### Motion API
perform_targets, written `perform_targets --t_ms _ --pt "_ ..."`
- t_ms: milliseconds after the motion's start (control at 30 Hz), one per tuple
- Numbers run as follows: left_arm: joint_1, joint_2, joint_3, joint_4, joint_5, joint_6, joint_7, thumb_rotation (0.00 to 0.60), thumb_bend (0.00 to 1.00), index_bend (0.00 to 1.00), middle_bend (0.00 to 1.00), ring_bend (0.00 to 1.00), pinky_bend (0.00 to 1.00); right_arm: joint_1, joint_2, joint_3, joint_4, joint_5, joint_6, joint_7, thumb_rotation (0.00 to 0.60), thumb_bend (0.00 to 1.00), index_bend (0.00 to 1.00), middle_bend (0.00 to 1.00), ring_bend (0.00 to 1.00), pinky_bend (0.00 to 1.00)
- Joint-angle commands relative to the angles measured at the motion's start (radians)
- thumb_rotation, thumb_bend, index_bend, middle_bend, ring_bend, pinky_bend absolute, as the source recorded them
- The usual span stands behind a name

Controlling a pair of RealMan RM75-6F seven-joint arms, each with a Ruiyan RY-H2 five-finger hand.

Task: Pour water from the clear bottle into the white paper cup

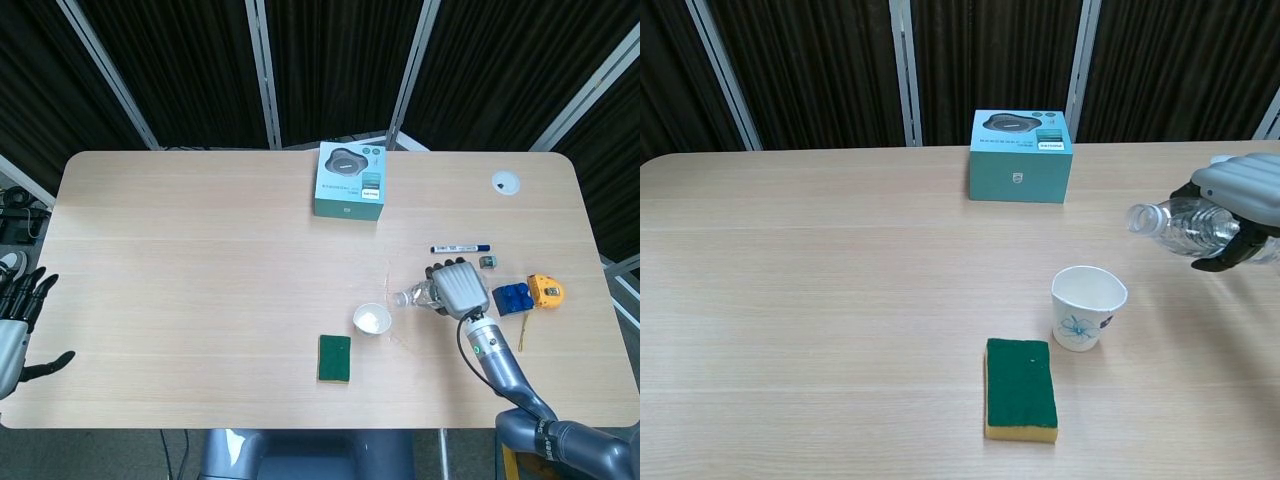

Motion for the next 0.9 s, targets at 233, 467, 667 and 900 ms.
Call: perform_targets --t_ms 233,467,667,900 --pt "0.001 0.000 -0.001 -0.001 -0.004 0.001 0.003 0.600 0.00 0.00 0.00 0.00 0.00 0.002 -0.006 0.005 -0.033 0.040 0.011 -0.106 0.600 0.29 0.54 0.62 0.49 0.45" --pt "0.001 0.000 -0.001 -0.002 -0.003 0.001 0.004 0.600 0.00 0.00 0.00 0.00 0.00 0.001 -0.006 0.000 -0.028 0.032 0.037 -0.147 0.600 0.29 0.54 0.62 0.49 0.45" --pt "0.000 0.000 -0.002 -0.004 -0.011 -0.003 0.007 0.600 0.00 0.00 0.00 0.00 0.00 0.000 -0.009 -0.004 -0.033 0.023 0.057 -0.182 0.600 0.29 0.54 0.62 0.49 0.45" --pt "0.000 0.000 -0.001 -0.005 -0.012 -0.005 0.012 0.600 0.00 0.00 0.00 0.00 0.00 0.000 -0.008 -0.004 -0.041 0.025 0.065 -0.211 0.600 0.29 0.54 0.62 0.49 0.45"
